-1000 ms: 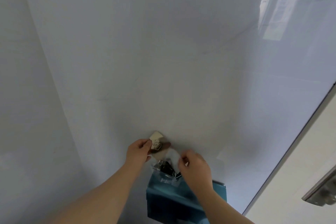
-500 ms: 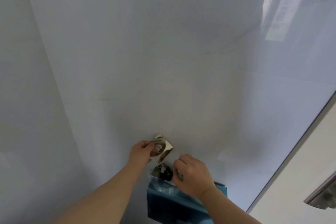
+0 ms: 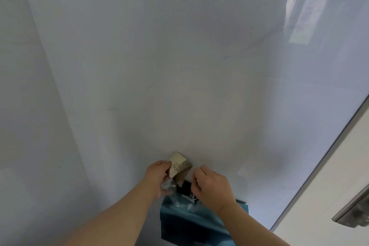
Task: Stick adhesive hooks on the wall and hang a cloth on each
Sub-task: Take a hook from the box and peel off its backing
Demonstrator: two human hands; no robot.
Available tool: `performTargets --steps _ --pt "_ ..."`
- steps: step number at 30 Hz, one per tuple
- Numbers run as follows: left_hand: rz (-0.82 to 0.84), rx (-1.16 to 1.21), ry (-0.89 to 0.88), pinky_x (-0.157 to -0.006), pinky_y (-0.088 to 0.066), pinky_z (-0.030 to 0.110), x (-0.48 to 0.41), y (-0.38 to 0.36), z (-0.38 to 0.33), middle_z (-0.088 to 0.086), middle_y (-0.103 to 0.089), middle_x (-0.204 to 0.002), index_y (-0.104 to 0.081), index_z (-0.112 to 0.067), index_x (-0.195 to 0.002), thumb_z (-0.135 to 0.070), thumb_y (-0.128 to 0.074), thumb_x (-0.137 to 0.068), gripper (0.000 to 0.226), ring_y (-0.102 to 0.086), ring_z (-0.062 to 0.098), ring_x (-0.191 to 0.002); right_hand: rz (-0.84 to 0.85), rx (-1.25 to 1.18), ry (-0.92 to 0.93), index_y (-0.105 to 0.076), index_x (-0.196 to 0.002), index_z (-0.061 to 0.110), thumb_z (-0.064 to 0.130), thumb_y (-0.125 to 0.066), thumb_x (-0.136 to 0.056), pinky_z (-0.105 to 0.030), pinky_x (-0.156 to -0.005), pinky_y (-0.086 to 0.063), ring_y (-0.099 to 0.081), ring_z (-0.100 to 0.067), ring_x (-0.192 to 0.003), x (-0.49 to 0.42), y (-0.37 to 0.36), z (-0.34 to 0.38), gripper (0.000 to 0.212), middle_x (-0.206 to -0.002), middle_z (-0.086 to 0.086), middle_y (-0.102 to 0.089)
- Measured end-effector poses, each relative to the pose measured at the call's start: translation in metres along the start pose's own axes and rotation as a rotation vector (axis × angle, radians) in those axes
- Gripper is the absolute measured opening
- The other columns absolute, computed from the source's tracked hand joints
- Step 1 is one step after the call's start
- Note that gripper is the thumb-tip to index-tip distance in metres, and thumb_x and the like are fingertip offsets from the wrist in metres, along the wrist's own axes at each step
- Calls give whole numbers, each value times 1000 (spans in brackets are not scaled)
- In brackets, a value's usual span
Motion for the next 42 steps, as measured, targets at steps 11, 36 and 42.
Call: performTargets --steps 11,36,42 --pt "5 40 -25 -71 -44 39 0 -3 -4 9 -58 -85 -54 -14 -83 -16 -48 -96 15 -52 22 -77 397 133 86 -65 -53 35 38 -76 -43 -13 -43 -33 -53 -6 -55 20 -31 11 16 -68 12 -56" --pt "3 -52 -54 -61 -43 30 0 -6 -5 6 -58 -88 -57 -16 -85 -16 -52 -94 10 -54 17 -80 651 188 -260 -58 -120 13 19 -46 -93 -35 -96 -32 -35 -27 -122 33 -62 -16 30 -130 -6 -42" --pt "6 -68 -68 -61 -46 31 1 -8 -6 6 -57 -87 -57 -15 -84 -17 -52 -94 11 -54 17 -78 671 169 -291 -58 -120 17 19 -46 -93 -35 -96 -33 -35 -27 -122 35 -68 -14 30 -130 -6 -42"
Point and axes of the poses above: each hand's wrist, its own x-axis away from the middle knuckle, its own y-axis out of the back of the hand, z = x × y, the point moved 10 cm from there along -x, towards the middle knuckle
